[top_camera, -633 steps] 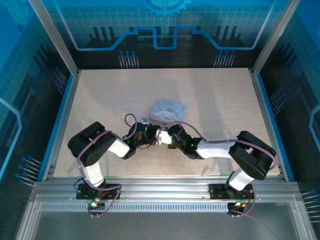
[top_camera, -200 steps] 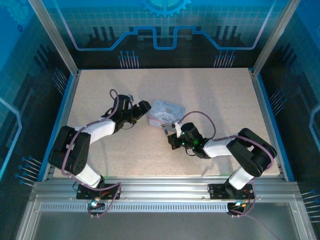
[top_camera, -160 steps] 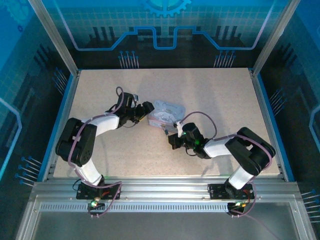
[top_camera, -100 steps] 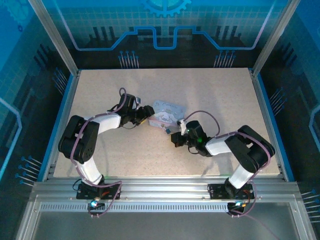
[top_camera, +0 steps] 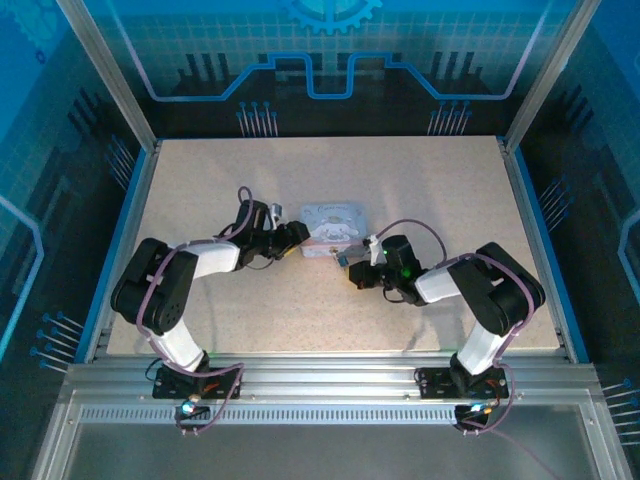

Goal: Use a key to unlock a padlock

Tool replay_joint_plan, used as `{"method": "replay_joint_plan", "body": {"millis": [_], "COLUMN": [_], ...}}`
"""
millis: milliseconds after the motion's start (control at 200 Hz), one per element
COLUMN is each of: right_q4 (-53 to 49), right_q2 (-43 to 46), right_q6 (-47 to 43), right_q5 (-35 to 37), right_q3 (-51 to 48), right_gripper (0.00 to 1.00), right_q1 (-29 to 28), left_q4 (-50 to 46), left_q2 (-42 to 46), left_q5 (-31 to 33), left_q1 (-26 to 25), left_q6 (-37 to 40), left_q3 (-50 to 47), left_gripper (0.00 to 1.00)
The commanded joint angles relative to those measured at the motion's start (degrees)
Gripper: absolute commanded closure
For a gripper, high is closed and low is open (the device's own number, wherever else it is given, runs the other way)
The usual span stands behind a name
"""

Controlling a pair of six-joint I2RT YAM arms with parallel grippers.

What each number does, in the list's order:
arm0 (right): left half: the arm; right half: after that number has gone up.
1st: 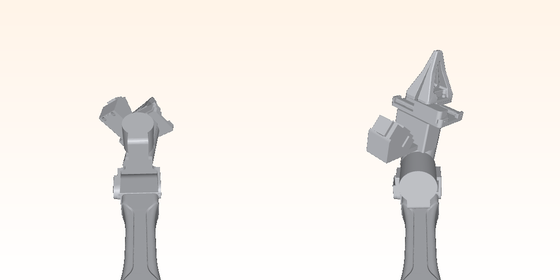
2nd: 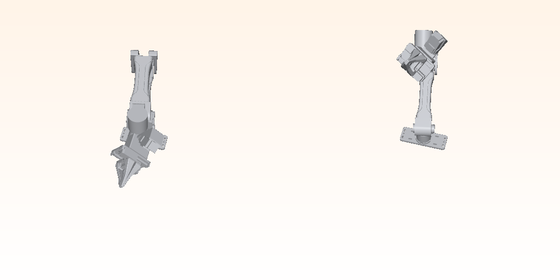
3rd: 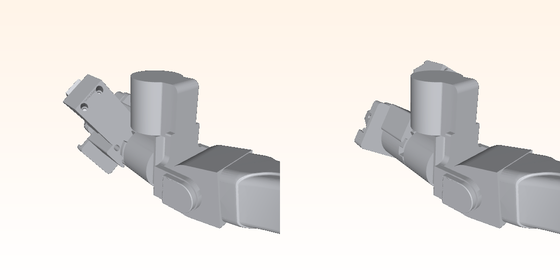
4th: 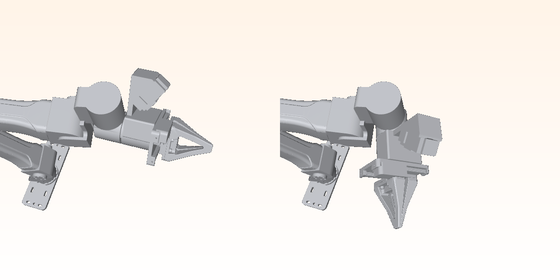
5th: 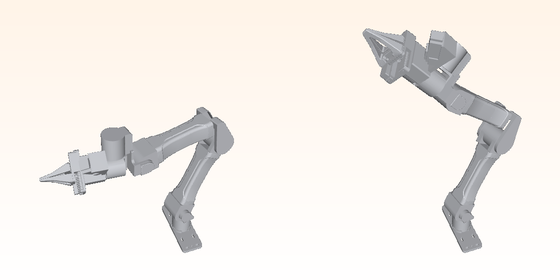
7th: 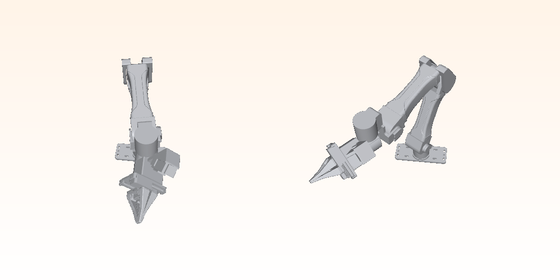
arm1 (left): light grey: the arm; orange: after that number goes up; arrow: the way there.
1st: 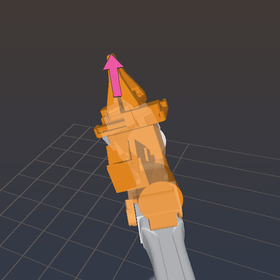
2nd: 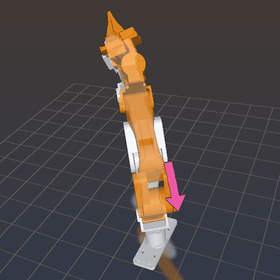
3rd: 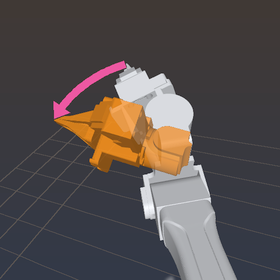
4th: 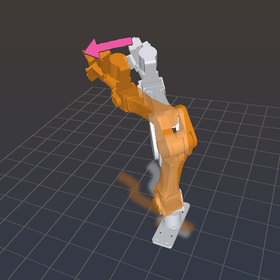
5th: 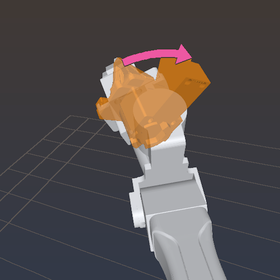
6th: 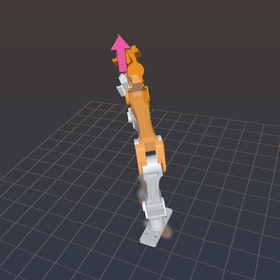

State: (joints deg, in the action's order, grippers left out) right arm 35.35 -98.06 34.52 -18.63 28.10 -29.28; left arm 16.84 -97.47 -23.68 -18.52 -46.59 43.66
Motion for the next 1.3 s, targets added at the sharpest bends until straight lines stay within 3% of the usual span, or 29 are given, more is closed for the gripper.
{"method": "replay_joint_plan", "body": {"millis": [0, 290, 430, 680, 880, 1085, 1296], "right_q4": [0.94, 1.12, -3.46, -10.02, -11.59, -4.68, 1.74], "right_q2": [0.45, 1.97, 4.61, 13.46, 19.36, 14.35, 6.8], "right_q6": [4.57, 11.42, 12.99, 8.62, 1.95, 3.62, 6.15], "right_q5": [-1.3, -0.71, 0.36, 0.81, -4.75, -12.51, -13.24], "right_q3": [-1.52, -3.66, -4.14, -6.94, -4.11, -0.5, 1.53], "right_gripper": [1.0, 1.0, 0.81, 0.64, 0.4, 0.3, 0.32], "right_q1": [0.07, -0.52, -0.39, 0.42, 4.14, 6.87, 6.69], "left_q4": [-2.64, -0.57, -0.96, -0.06, 0.01, 0.52, 1.06], "left_q2": [-0.53, 1.79, 2.45, 2.72, 3.24, 3.49, 3.3], "left_q5": [-0.42, 2.04, 2.91, 3.21, 2.99, 3.12, 2.95], "left_q1": [-2.63, -4.27, -4.28, -4.33, -4.33, -4.42, -4.37], "left_q6": [-2.79, -5.62, -5.69, -6.47, -6.5, -6.77, -7.2], "left_q3": [-4.29, -6.89, -7.18, -7.79, -7.71, -7.95, -7.98], "left_gripper": [0.37, 0.38, 0.38, 0.38, 0.38, 0.38, 0.39]}}
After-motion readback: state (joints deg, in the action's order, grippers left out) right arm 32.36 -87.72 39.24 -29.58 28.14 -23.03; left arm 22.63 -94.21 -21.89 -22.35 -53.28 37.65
